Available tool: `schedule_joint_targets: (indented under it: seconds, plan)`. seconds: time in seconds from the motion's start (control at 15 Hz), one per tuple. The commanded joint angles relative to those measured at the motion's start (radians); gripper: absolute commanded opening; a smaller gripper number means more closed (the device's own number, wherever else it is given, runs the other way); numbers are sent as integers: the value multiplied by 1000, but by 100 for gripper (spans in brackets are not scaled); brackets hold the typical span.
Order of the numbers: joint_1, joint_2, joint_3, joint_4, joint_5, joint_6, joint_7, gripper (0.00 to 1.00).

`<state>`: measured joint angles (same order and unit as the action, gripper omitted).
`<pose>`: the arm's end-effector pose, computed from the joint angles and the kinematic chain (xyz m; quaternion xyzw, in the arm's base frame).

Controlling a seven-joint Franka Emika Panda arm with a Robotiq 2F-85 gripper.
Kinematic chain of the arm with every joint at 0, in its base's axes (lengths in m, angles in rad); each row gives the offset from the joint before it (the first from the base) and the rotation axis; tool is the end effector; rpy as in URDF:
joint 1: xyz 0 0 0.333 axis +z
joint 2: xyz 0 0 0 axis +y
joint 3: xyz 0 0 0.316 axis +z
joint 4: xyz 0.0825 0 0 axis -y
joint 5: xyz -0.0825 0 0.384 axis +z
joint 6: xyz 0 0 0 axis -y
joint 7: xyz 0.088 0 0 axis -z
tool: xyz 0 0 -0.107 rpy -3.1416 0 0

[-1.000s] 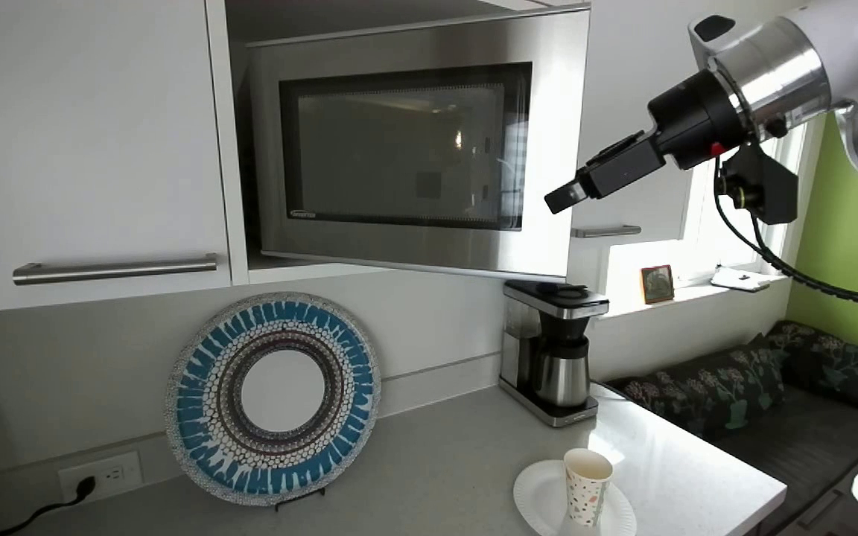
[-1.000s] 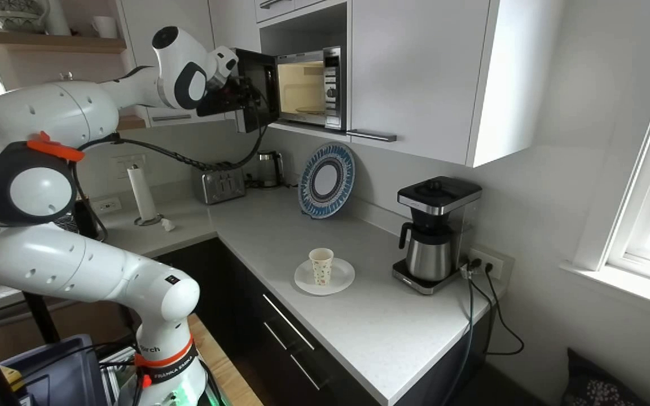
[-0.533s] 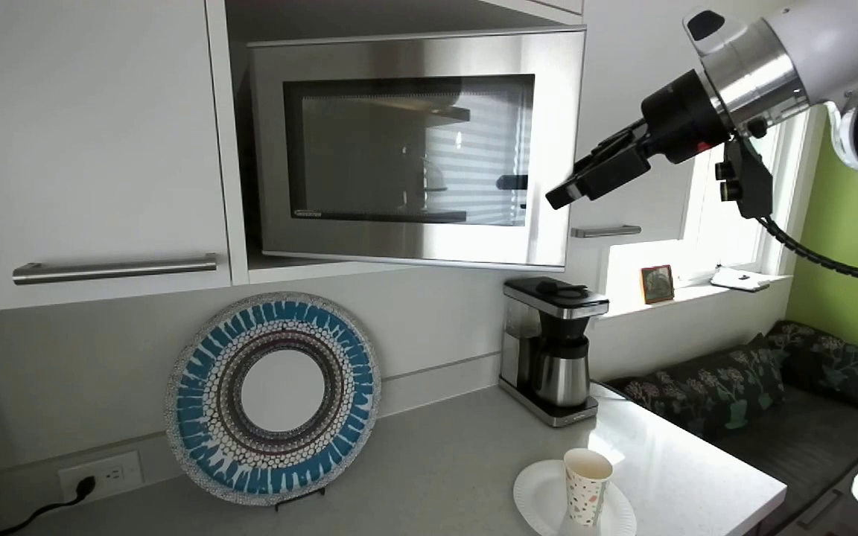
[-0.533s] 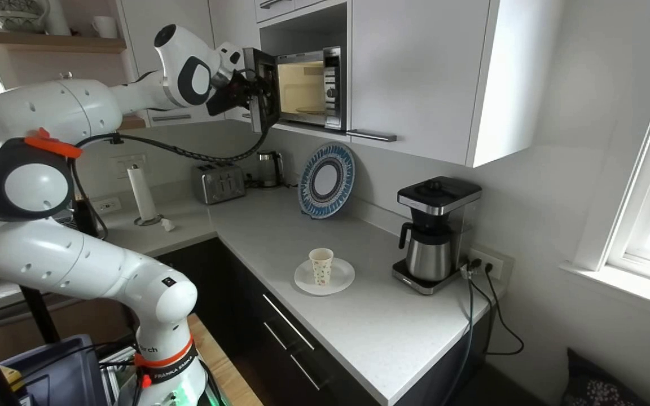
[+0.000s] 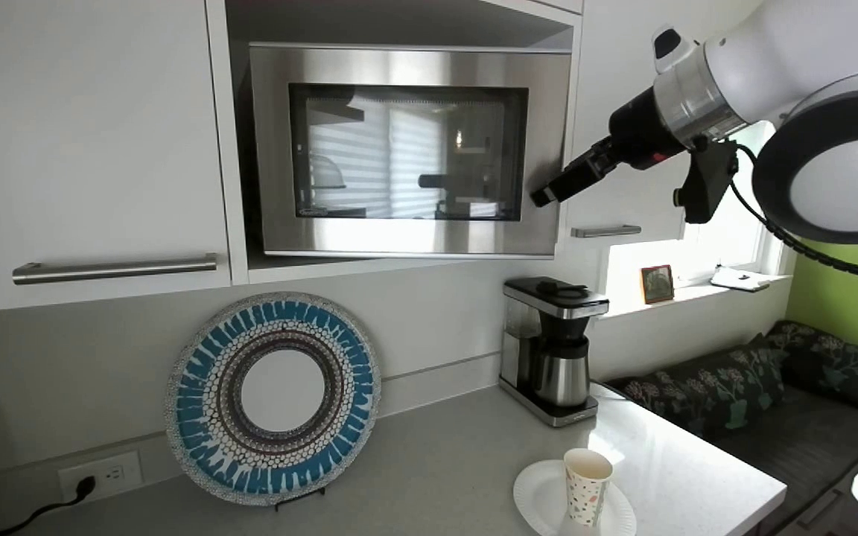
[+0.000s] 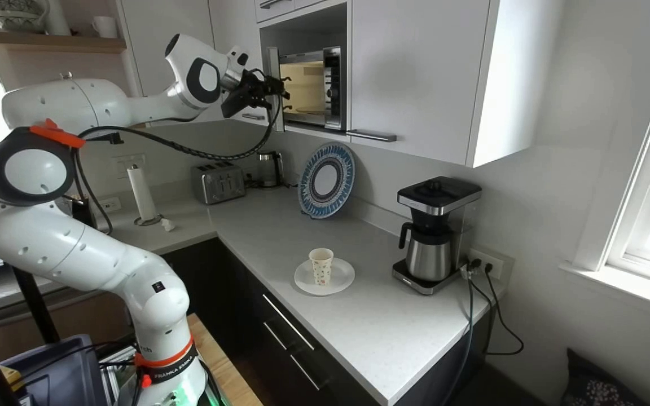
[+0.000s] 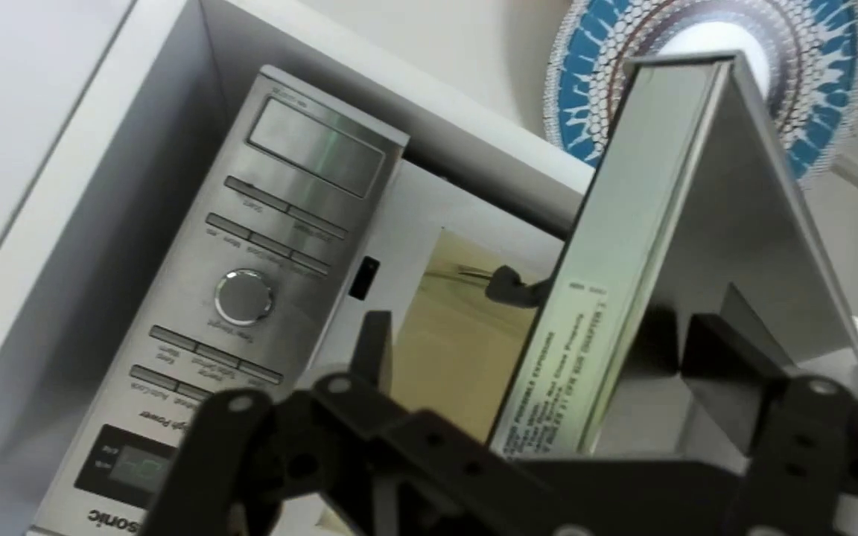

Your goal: Close the microwave door

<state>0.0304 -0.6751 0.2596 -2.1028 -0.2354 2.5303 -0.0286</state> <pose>0.3500 0.1619 0.7851 0.8199 0.1980 0.5230 0.1223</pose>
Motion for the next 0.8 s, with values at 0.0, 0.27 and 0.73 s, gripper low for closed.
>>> schedule_joint_targets:
  seconds: [0.0,0.27,0.73]
  plan:
    - [-147,5,115,53,-119,-19,187,100]
    - [-194,-13,172,104,-153,-127,294,100]
    - [-185,-33,199,214,-183,-452,368,100]
